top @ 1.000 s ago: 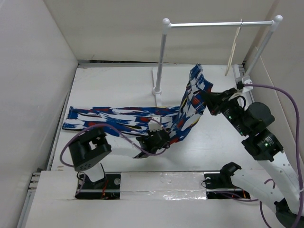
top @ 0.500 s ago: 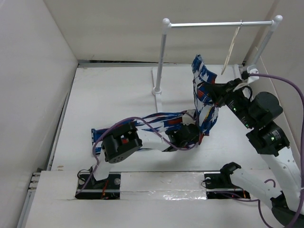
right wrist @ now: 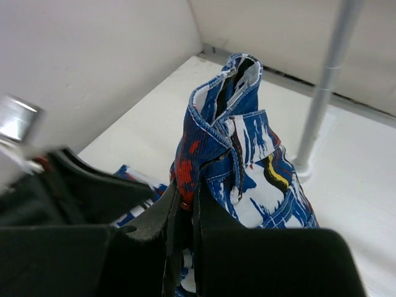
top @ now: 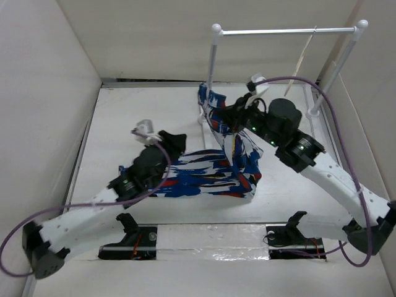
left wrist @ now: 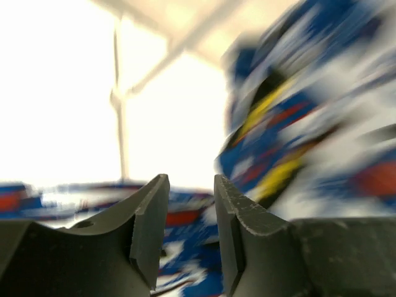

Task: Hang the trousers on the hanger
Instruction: Fold the trousers at the center of the board.

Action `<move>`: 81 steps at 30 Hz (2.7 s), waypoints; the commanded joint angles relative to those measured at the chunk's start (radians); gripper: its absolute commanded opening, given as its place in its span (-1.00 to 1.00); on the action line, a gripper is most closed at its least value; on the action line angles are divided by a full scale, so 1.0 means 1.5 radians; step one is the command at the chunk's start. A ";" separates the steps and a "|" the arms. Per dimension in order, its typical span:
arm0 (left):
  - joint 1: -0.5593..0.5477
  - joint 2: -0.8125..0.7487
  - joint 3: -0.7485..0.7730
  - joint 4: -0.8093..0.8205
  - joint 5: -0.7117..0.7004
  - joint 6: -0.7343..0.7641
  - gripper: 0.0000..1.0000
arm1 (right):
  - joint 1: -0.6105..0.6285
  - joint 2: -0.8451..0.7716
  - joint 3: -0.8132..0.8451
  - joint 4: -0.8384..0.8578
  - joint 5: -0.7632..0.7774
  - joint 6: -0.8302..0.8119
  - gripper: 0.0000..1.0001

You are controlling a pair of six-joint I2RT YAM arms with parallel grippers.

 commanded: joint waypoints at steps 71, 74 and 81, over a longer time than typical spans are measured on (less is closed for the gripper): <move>0.484 0.389 0.106 -0.268 0.034 0.040 0.32 | -0.015 -0.300 -0.756 0.220 -0.027 0.072 -0.03; 0.490 0.393 0.112 -0.268 0.040 0.052 0.27 | -0.022 -0.306 -0.761 0.228 -0.044 0.069 -0.04; 0.490 0.395 0.107 -0.281 0.046 0.049 -0.03 | -0.036 -0.297 -0.772 0.250 -0.080 0.077 -0.02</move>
